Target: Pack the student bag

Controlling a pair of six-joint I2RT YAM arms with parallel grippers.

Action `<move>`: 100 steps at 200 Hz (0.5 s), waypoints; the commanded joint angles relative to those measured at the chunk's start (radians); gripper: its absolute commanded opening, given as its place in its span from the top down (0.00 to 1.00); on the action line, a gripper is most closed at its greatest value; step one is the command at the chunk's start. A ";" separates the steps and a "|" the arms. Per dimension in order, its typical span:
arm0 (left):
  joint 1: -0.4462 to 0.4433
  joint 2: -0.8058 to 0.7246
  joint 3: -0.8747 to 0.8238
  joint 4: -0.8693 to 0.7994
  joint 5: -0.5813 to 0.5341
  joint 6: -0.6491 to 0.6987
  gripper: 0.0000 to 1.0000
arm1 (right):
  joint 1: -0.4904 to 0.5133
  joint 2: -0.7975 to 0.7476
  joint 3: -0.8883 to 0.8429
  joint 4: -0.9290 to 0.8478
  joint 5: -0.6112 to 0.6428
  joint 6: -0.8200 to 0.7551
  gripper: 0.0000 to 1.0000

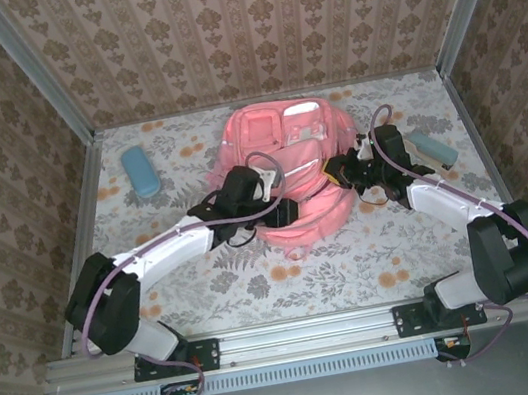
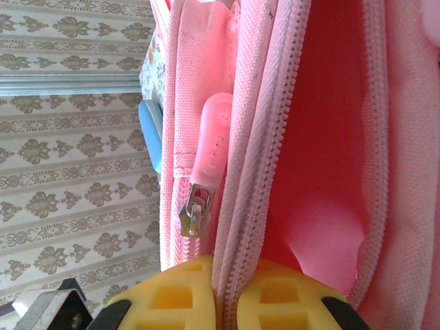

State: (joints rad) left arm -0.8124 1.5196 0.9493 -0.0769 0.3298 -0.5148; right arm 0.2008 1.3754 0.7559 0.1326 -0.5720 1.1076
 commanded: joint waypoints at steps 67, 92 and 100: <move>-0.019 0.075 0.036 0.109 0.067 -0.071 0.57 | 0.022 0.002 0.020 0.102 -0.051 0.019 0.98; -0.024 0.065 0.024 0.128 0.096 -0.073 0.67 | 0.024 0.008 0.022 0.101 -0.048 0.020 0.98; -0.025 0.057 0.019 0.129 0.097 -0.073 0.68 | 0.024 0.008 0.023 0.102 -0.048 0.019 0.98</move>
State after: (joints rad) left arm -0.8299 1.5776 0.9497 -0.0048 0.3817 -0.5823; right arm 0.2092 1.3800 0.7559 0.1551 -0.5766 1.1168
